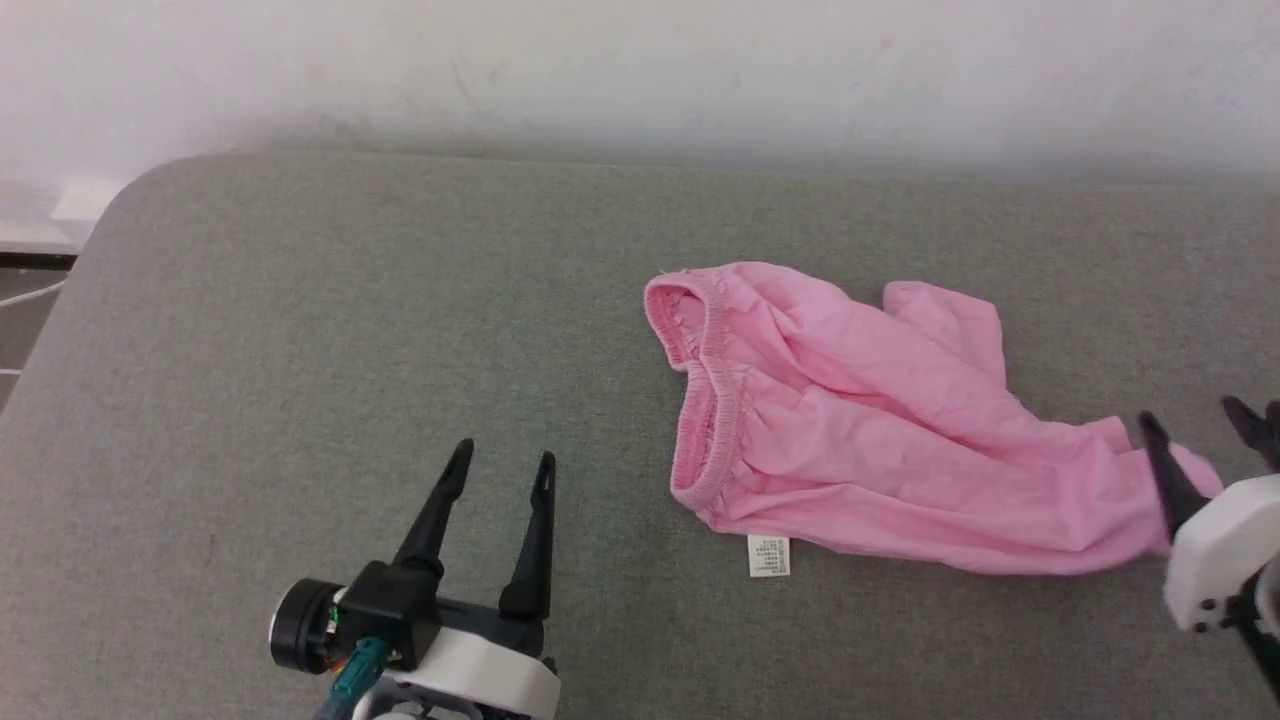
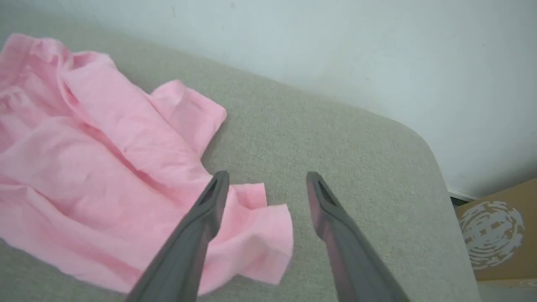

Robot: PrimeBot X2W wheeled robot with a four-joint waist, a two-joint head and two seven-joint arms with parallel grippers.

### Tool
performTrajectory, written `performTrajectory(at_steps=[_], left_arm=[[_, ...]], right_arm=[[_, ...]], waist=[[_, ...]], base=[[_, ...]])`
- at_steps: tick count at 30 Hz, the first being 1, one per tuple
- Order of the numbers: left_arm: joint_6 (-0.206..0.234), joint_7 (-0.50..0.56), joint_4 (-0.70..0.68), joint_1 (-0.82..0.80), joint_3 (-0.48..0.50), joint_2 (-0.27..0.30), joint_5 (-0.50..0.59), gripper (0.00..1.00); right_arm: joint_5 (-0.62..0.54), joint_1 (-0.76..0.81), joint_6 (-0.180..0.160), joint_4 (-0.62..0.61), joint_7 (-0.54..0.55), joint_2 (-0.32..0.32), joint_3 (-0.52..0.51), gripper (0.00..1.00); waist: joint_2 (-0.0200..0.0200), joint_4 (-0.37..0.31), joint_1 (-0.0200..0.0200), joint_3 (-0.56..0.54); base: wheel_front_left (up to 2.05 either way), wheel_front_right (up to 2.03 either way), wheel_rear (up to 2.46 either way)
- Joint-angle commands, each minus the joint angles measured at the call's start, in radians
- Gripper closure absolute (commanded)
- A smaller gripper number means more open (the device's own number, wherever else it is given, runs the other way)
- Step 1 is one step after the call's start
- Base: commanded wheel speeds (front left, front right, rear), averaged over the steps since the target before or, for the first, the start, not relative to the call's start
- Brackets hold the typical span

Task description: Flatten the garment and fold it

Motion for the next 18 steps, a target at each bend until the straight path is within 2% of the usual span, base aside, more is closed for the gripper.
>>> performTrajectory(at_steps=[1, 4, 8, 12, 18], left_arm=[[-0.013, -0.005, 0.000, 0.001, 0.000, -0.003, -0.009, 0.00], [-0.034, -0.005, 0.003, 0.001, -0.007, -0.003, -0.026, 0.00], [-0.080, -0.005, 0.048, -0.007, -0.046, 0.006, -0.057, 0.00], [-0.100, 0.048, 0.105, -0.051, -0.120, 0.049, -0.084, 0.00], [-0.105, 0.293, 0.133, -0.202, -0.252, 0.129, -0.165, 0.00]], right_arm=[[-0.007, 0.007, -0.002, -0.020, -0.058, 0.056, -0.006, 0.00], [-0.048, 0.040, -0.002, -0.049, -0.174, 0.137, -0.032, 0.00], [-0.048, 0.083, -0.002, -0.063, -0.309, 0.249, -0.060, 0.00], [-0.051, 0.100, -0.002, -0.061, -0.377, 0.286, -0.072, 0.00], [-0.061, 0.090, -0.002, -0.044, -0.418, 0.304, -0.053, 0.00]], waist=[[-0.0001, -0.018, 0.0001, -0.007], [-0.0001, -0.040, 0.0001, -0.005], [-0.0001, -0.073, 0.0001, 0.005], [-0.0001, -0.097, 0.0001, 0.019], [-0.0001, -0.137, 0.0001, 0.050]], base=[[0.00, 0.00, 0.00], [0.00, 0.00, 0.00], [0.00, 0.00, 0.00], [0.00, 0.00, 0.00], [0.00, 0.00, 0.00]])
